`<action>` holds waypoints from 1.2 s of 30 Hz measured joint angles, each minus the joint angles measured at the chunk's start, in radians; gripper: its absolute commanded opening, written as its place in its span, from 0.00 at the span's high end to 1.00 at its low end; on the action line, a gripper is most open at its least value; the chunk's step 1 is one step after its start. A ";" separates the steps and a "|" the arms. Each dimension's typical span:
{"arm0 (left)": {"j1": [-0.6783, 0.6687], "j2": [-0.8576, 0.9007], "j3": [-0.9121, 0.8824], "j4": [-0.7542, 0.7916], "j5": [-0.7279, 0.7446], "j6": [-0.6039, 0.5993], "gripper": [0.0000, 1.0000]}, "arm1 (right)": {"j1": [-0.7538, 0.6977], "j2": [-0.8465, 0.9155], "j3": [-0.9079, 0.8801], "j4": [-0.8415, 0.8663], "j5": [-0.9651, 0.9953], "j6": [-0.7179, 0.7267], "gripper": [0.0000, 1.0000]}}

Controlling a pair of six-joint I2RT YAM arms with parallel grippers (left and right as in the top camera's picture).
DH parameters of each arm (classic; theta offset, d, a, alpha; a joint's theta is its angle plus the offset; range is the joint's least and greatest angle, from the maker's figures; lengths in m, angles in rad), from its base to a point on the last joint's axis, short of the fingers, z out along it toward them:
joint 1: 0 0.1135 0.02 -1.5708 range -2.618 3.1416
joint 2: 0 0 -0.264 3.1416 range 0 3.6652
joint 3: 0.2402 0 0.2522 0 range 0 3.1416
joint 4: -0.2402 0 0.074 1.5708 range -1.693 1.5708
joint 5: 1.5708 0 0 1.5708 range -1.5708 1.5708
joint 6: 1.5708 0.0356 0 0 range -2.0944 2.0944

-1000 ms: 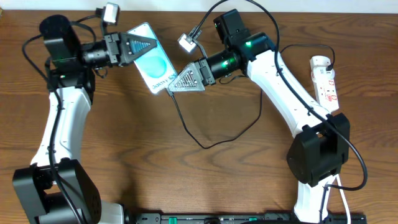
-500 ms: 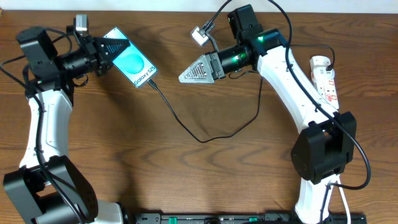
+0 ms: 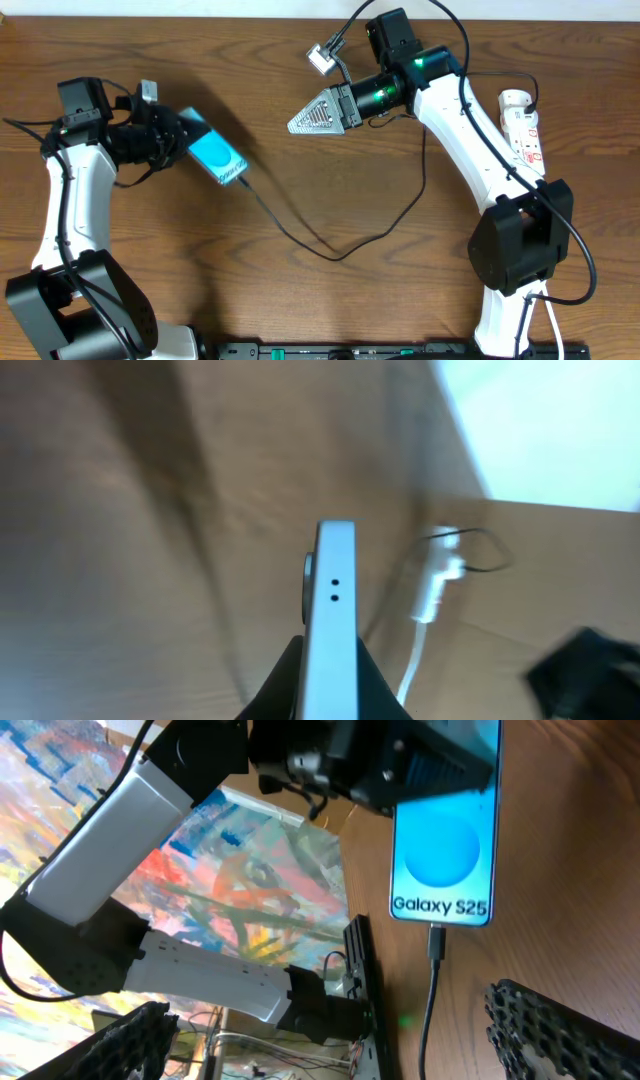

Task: Plug charger to phone and switch on socket
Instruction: 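Open the right gripper and lower the phone with the left gripper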

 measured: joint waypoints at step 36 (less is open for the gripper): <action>-0.087 0.001 -0.394 0.175 -0.258 0.084 0.93 | 0.018 0.000 0.000 -0.014 0.065 0.000 0.01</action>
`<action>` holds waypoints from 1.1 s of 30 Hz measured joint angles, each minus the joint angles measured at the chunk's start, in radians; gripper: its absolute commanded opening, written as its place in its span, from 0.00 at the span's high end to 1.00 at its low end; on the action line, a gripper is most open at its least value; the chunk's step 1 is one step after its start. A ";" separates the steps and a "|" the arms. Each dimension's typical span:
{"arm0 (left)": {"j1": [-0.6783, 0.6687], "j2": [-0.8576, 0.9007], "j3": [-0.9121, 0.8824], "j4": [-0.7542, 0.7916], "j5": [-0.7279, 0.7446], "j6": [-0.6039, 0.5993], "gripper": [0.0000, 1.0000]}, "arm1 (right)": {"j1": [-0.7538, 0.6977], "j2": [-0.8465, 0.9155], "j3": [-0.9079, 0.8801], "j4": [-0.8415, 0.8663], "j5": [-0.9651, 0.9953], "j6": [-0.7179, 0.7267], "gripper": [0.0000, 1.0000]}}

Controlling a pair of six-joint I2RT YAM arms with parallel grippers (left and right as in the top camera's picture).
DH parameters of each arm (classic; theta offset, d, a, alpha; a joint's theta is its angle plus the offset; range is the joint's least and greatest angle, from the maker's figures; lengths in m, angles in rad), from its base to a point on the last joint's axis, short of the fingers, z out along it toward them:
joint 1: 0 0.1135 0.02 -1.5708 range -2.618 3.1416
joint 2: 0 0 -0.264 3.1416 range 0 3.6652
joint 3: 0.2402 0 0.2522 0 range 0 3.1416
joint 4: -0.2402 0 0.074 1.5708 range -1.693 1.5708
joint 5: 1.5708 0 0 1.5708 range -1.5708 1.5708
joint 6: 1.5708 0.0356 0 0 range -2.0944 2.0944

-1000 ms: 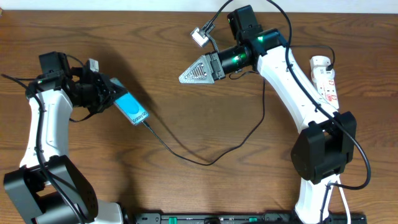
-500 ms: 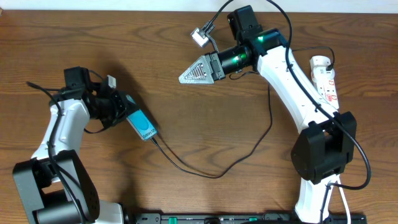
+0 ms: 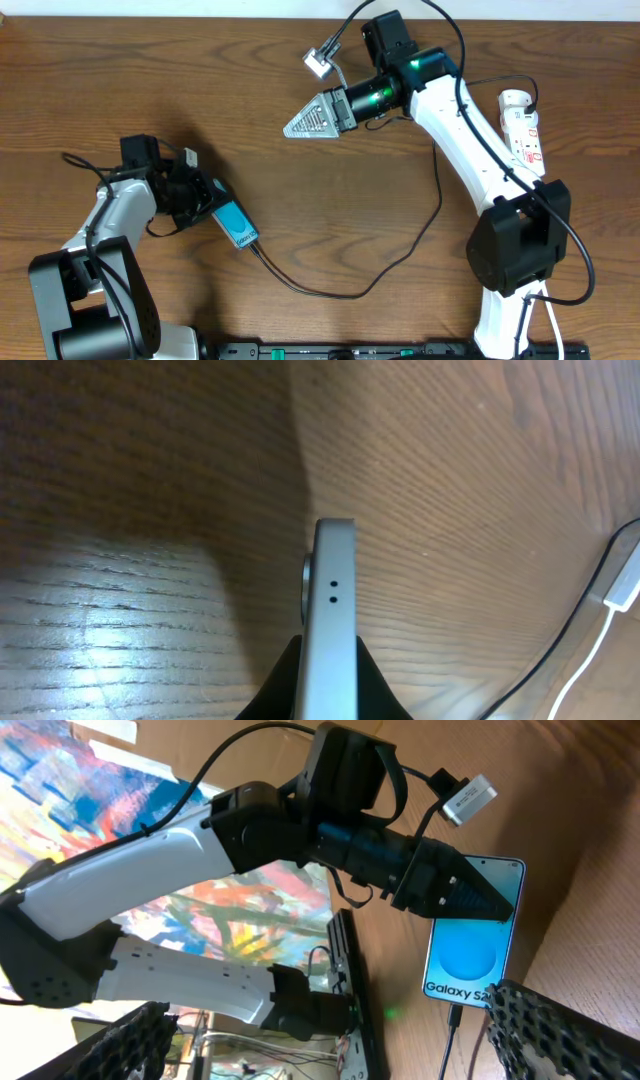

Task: Plug charger to phone and switch on socket
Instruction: 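Open the right gripper and lower the phone with the left gripper, then set the phone down on the table with the left gripper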

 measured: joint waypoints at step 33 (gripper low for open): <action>0.000 0.000 -0.091 0.039 -0.039 -0.053 0.93 | 0.008 0.000 0.000 -0.012 0.010 0.000 0.01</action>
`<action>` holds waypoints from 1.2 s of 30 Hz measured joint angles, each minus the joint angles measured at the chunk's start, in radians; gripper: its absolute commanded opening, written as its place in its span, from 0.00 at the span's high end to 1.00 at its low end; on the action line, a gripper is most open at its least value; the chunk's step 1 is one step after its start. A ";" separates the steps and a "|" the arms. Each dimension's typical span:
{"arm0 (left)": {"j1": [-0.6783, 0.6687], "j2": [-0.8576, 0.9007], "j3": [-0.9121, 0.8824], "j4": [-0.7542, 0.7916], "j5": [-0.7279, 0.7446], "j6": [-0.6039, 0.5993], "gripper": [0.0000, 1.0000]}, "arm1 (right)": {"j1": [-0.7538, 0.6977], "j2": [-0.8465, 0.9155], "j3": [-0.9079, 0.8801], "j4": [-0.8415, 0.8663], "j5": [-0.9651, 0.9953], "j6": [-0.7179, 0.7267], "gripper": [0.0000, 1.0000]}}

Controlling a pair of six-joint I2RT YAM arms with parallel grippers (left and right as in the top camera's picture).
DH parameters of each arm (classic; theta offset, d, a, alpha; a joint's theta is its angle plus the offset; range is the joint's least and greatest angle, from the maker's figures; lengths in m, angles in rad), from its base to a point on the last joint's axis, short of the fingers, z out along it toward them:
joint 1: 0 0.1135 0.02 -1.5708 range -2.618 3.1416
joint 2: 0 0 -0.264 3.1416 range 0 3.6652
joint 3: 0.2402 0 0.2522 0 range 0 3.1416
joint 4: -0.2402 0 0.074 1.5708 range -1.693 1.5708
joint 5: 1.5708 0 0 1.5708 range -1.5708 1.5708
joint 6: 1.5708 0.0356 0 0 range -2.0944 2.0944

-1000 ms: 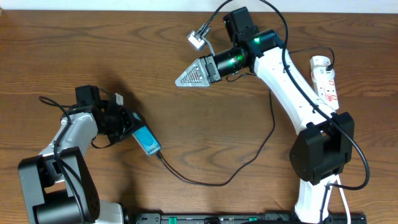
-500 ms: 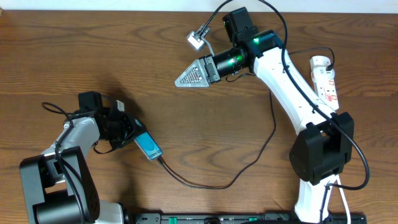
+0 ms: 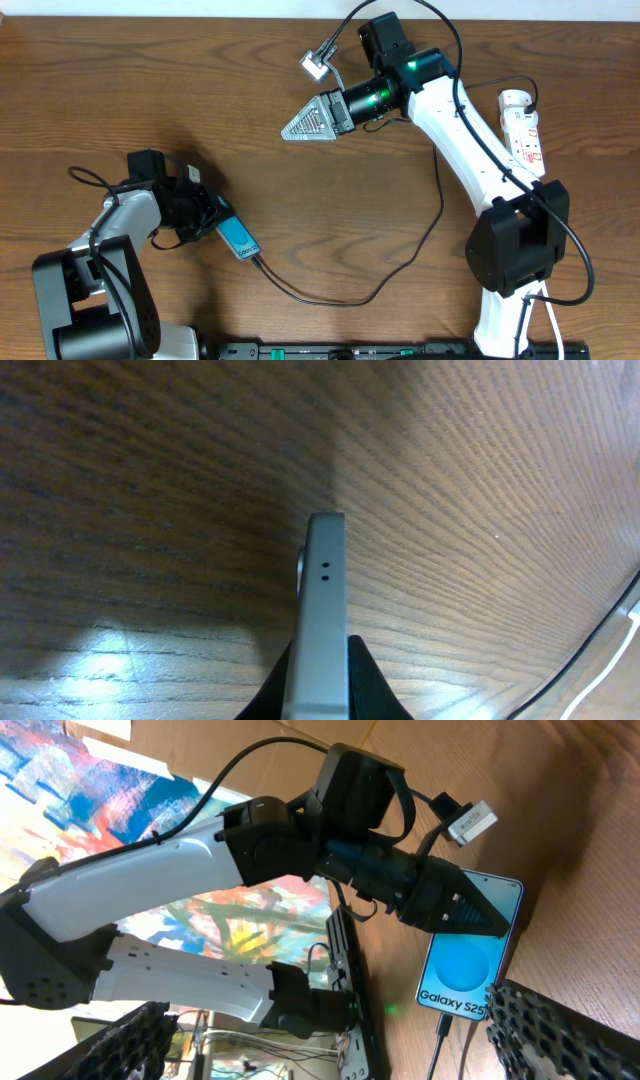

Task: Plug charger to phone and switch on socket
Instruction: 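Set the phone down on the table with the left gripper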

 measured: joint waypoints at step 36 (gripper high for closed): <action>-0.004 -0.002 -0.002 -0.035 -0.056 0.005 0.71 | 0.000 0.000 0.000 -0.009 0.022 0.000 0.01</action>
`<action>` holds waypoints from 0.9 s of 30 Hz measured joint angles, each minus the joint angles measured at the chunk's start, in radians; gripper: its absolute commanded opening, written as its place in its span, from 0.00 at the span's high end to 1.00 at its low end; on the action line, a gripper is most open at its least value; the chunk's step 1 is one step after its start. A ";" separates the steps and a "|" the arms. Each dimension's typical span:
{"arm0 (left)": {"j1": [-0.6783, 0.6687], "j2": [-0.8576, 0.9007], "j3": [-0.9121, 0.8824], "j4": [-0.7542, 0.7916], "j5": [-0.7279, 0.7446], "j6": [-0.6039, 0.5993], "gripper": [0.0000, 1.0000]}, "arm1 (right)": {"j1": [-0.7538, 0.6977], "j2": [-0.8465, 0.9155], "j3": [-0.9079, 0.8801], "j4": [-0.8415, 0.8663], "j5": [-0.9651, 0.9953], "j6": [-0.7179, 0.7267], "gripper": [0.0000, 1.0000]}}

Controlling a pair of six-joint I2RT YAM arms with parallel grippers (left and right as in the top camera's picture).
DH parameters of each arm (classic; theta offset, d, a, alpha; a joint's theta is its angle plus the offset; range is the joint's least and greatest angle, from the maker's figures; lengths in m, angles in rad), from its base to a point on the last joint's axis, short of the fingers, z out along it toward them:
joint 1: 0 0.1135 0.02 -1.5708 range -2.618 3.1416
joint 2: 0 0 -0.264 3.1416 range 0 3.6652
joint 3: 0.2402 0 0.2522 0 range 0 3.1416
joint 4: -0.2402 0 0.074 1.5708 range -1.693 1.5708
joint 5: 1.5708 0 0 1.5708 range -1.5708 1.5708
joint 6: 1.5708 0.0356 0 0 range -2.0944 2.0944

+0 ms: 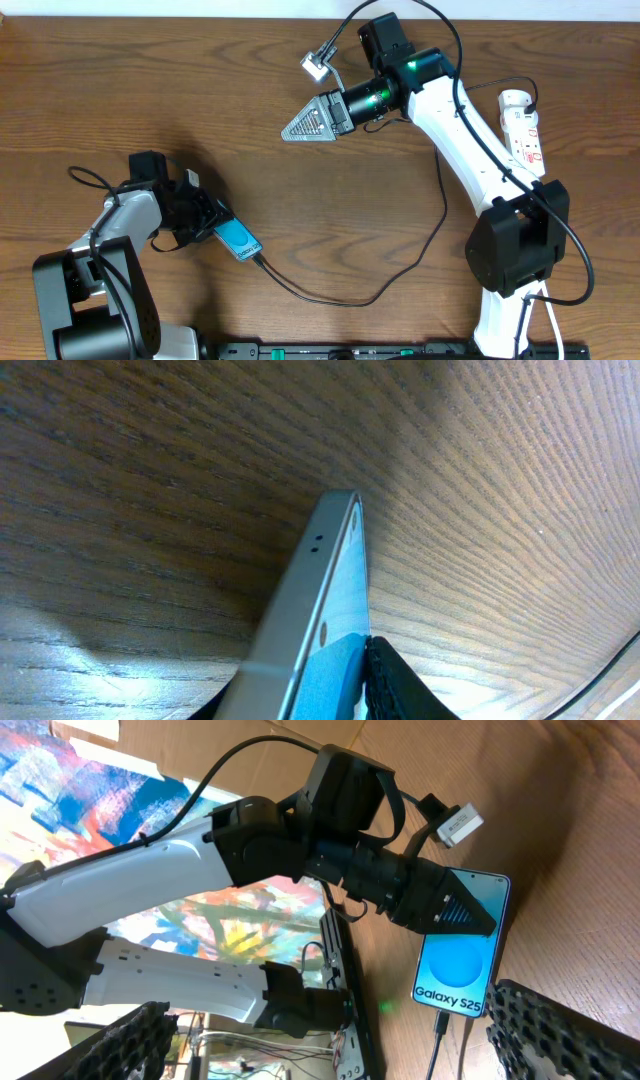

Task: Plug charger to phone and switch on socket
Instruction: 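Set the phone down on the table with the left gripper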

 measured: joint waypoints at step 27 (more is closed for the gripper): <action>0.000 -0.006 0.001 -0.040 0.015 -0.039 0.60 | 0.000 0.000 0.000 -0.002 0.001 0.000 0.01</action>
